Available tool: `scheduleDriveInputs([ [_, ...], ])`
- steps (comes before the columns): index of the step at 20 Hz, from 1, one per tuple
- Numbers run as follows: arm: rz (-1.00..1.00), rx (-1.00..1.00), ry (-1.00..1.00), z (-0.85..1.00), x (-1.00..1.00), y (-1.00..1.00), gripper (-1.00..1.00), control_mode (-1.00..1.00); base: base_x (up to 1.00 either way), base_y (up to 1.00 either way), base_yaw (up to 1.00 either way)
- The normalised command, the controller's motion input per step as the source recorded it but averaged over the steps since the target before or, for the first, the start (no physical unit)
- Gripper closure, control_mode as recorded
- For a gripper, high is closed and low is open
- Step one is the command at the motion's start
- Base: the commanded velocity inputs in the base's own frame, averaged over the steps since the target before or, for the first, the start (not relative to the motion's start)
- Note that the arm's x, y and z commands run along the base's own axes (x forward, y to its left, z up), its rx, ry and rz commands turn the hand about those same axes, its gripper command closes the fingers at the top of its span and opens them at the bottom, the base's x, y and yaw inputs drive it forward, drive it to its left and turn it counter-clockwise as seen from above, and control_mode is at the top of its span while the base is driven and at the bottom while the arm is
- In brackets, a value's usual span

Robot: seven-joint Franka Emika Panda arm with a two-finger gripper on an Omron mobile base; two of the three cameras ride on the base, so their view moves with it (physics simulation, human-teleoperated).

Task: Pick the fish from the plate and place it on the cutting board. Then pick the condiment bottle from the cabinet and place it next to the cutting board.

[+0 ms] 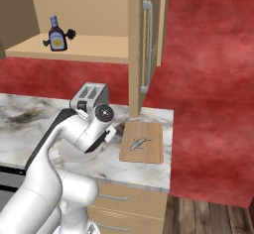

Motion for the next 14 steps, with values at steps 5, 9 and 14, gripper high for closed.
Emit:
scheduleDriveInputs([
  [5,0.0,0.17,0.07,0.0,-0.06,0.23,-1.0,-1.0,0.0,0.0,0.0],
  [9,0.0,0.17,0.09,0.0,-0.09,0.23,-1.0,-1.0,0.0,0.0,0.0],
  [14,0.0,0.19,0.1,0.0,-0.12,0.18,-1.0,-1.0,0.0,0.0,0.0],
])
